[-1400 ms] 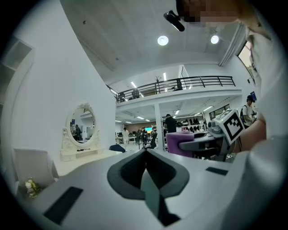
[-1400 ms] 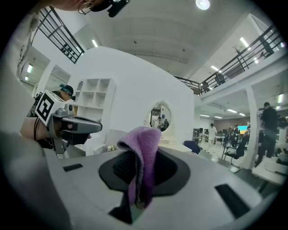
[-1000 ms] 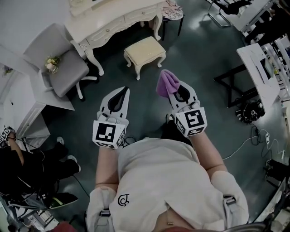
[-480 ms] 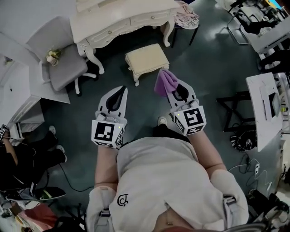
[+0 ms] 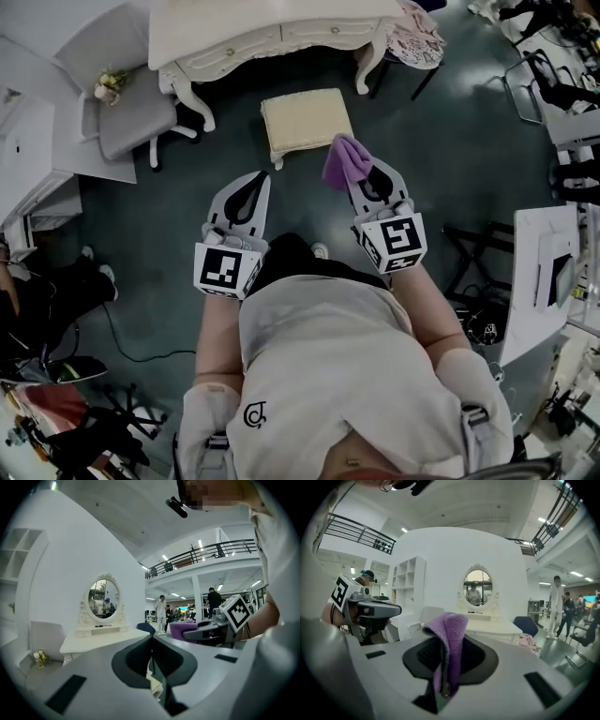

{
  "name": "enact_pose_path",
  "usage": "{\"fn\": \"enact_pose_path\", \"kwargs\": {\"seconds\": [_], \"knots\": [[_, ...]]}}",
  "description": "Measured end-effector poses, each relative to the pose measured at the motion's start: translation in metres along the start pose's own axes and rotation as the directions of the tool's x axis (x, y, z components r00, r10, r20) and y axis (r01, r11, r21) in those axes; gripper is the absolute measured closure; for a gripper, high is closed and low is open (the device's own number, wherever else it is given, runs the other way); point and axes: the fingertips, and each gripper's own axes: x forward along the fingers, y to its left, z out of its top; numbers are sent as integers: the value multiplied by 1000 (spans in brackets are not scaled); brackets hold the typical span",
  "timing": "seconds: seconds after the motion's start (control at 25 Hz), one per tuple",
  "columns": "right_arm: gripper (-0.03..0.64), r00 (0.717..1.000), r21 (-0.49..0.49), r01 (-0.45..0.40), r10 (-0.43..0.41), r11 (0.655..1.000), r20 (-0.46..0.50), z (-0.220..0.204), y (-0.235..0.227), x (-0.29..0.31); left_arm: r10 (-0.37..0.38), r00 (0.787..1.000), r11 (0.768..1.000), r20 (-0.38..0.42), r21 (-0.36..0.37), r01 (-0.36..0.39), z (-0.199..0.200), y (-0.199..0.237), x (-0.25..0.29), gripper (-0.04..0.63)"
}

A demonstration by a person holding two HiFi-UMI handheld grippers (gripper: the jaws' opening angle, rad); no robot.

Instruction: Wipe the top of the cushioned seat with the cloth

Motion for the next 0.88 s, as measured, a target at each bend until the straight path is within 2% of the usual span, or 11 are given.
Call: {"fn": "enact_pose_path", "kwargs": {"seconds": [0.28,0.48,0.88], "knots": [[534,995,-3,-59,59,998,-79,-27,-25,92,24,1000,999,13,-49,-23,-30,57,62,581],[534,982,48,-95,101,994,-158,-52,-35,178,19,999,997,29,-73,-17,-43,114,121,581],[534,958,88,-99,119,991,-259,-117,-51,312,4,999,995,-39,-99,-8,-98,203,201,581]]}}
